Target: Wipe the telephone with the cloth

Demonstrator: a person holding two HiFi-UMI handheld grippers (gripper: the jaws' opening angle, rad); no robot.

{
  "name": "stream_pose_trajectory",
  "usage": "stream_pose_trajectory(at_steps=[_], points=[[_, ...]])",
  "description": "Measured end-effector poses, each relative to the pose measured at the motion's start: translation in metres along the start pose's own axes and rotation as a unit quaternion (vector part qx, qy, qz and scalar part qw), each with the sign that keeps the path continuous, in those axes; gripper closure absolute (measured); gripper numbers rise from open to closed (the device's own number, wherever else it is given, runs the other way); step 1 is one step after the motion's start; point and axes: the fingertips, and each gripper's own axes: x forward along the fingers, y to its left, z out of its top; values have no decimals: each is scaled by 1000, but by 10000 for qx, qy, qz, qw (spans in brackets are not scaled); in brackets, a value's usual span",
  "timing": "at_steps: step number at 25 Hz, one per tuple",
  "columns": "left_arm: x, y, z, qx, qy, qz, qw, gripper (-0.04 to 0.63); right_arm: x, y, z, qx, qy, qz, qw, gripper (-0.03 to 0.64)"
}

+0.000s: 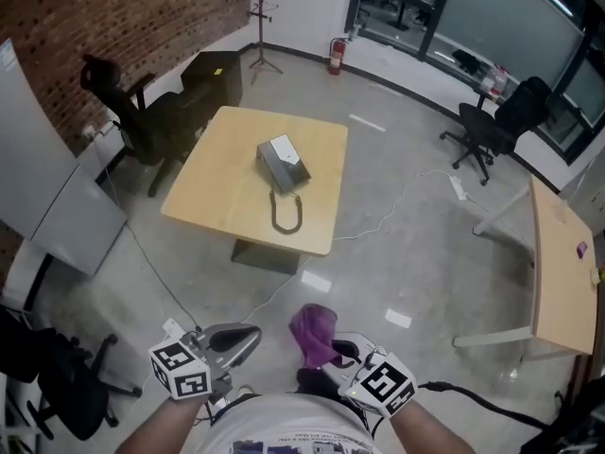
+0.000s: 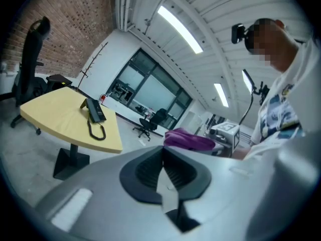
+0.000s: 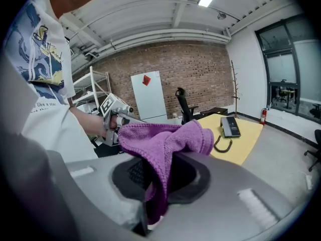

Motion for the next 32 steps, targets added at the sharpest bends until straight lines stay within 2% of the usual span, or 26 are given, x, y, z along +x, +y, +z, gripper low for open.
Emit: stream_pose_trajectory(at_steps=[7, 13, 17, 25, 28, 32], points=[[90, 21, 45, -123, -197, 291, 9993, 592, -27, -110, -1, -112, 82, 101, 9999, 572], [128, 51, 60, -437, -221, 361, 9981, 575, -17, -168, 1, 48, 97, 146, 9998, 572], [145, 99, 73, -601, -310, 618, 9958, 569, 3, -207, 12, 57, 186, 112, 9997, 572], [175, 215, 102, -1283, -518, 918, 9861, 510, 41, -268, 51, 122, 269, 83, 9995, 572], [185, 257, 108, -1468, -536, 1110, 9815, 491, 57, -283, 58, 122, 309, 213, 9992, 572], [204, 315, 112, -1864, -707, 1374, 9703, 474, 73, -307, 65, 58, 436, 519, 9977, 572]])
